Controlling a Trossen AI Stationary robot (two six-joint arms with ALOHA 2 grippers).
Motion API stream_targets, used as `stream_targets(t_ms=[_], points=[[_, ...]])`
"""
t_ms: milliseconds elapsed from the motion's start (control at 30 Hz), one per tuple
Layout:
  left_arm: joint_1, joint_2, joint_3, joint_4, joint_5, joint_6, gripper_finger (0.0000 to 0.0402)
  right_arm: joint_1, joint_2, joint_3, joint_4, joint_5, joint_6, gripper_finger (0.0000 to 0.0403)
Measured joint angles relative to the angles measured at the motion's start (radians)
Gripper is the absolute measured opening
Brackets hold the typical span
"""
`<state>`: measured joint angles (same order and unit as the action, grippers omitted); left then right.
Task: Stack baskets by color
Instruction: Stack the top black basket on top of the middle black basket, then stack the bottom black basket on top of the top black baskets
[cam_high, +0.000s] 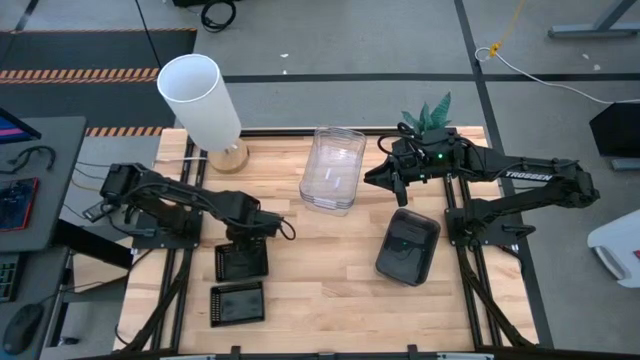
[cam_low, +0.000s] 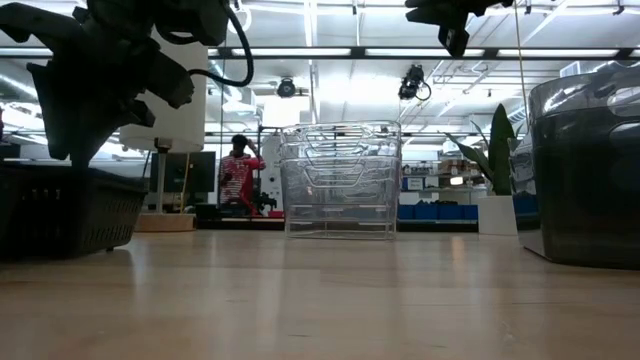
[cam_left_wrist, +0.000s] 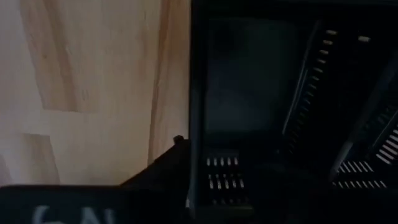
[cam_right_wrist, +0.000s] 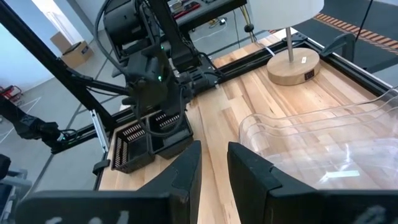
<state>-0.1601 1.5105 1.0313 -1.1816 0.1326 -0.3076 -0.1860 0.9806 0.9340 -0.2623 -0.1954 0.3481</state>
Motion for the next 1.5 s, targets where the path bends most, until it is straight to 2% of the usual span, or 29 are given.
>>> stream_targets(t_ms=[200, 367, 433, 533, 733, 833, 900, 1067, 1167, 1333, 1500], points=[[0.007, -0.009, 0.000, -0.020, 0.019, -0.012, 0.0171, 0.000, 0.000, 0.000, 0.000, 0.000, -0.002, 0.0083], [-0.025, -0.022, 0.000, 0.042, 0.273, -0.029, 0.0167, 0.000, 0.000, 0.000, 0.000, 0.000, -0.001, 0.0083], [-0.068, -0.022, 0.000, 0.105, 0.357, -0.065, 0.0159, 0.000, 0.000, 0.000, 0.000, 0.000, 0.000, 0.0083], [-0.155, -0.022, 0.000, 0.162, 0.417, -0.168, 0.0148, 0.000, 0.000, 0.000, 0.000, -0.001, 0.012, 0.0083], [-0.345, -0.022, 0.000, 0.233, 0.421, -0.353, 0.0136, 0.002, 0.000, 0.000, -0.001, -0.005, 0.023, 0.0083], [-0.438, -0.022, 0.000, 0.335, 0.416, -0.500, 0.0133, 0.002, 0.000, 0.000, -0.001, -0.007, 0.023, 0.0083], [-0.495, -0.022, 0.000, 0.450, 0.375, -0.598, 0.0133, 0.002, 0.000, 0.000, 0.000, -0.008, 0.023, 0.0083], [-0.628, -0.022, 0.000, 0.664, 0.135, -0.788, 0.0142, 0.002, 0.000, 0.000, -0.001, -0.008, 0.022, 0.0083], [-0.680, -0.012, 0.001, 0.670, 0.002, -0.884, 0.0144, 0.002, 0.000, 0.000, -0.001, -0.008, 0.017, 0.0083], [-0.740, 0.015, 0.003, 0.700, -0.102, -0.916, 0.0136, 0.002, 0.000, 0.000, -0.001, -0.017, 0.013, 0.0083], [-0.782, 0.077, 0.092, 0.540, -0.204, -0.886, 0.0123, 0.002, 0.000, 0.000, -0.006, -0.043, 0.012, 0.0083]])
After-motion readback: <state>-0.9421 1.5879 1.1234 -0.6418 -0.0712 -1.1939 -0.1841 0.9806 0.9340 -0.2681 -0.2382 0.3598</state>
